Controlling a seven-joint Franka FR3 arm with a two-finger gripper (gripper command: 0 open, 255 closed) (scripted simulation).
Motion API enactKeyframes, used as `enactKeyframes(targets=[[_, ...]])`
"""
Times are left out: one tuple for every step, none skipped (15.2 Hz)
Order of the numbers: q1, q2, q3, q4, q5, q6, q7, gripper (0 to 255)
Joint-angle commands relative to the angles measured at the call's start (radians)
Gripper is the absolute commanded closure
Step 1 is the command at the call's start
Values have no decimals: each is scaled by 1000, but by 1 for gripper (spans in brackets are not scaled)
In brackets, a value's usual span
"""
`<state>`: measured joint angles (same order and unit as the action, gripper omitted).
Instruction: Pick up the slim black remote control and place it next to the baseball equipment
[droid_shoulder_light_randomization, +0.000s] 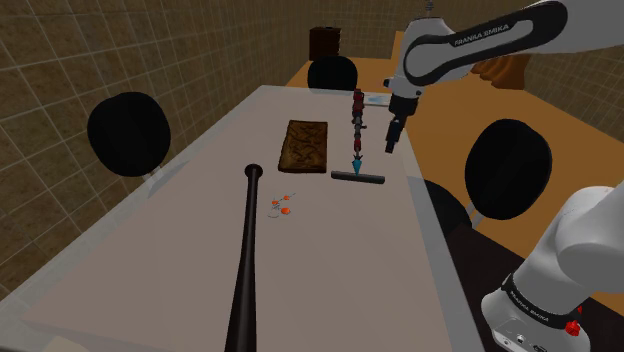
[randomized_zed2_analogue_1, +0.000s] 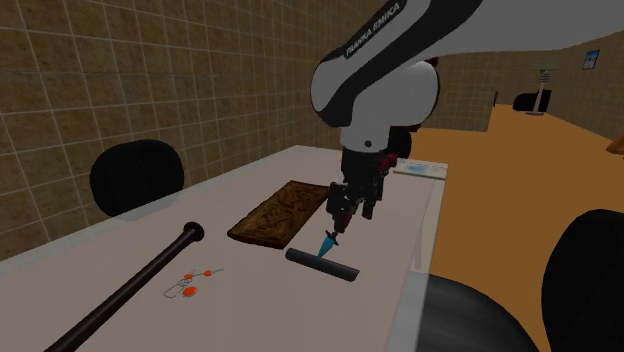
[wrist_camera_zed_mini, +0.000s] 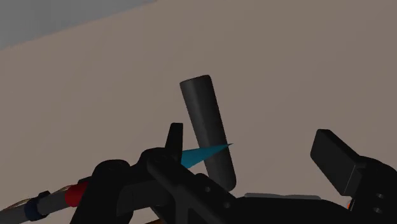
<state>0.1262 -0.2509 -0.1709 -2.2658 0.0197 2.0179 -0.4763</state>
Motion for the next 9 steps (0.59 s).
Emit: enactKeyframes(targets=[[11, 74, -8, 23, 13, 38, -56, 0], [15, 112, -10, 37, 21, 55, -82, 0], [20, 150, -12, 52, 29, 71, -108, 0], [24, 188, -12, 68, 38, 86, -134, 0], [27, 226, -12, 85, 46, 100, -160, 0], [29, 264, -11, 103, 55, 114, -186, 0], [31, 302, -8, 121, 63, 126, -210, 0], [33, 340, -5, 141, 72, 137, -235, 0], [34, 377, -1, 162, 79, 147, -258, 0]])
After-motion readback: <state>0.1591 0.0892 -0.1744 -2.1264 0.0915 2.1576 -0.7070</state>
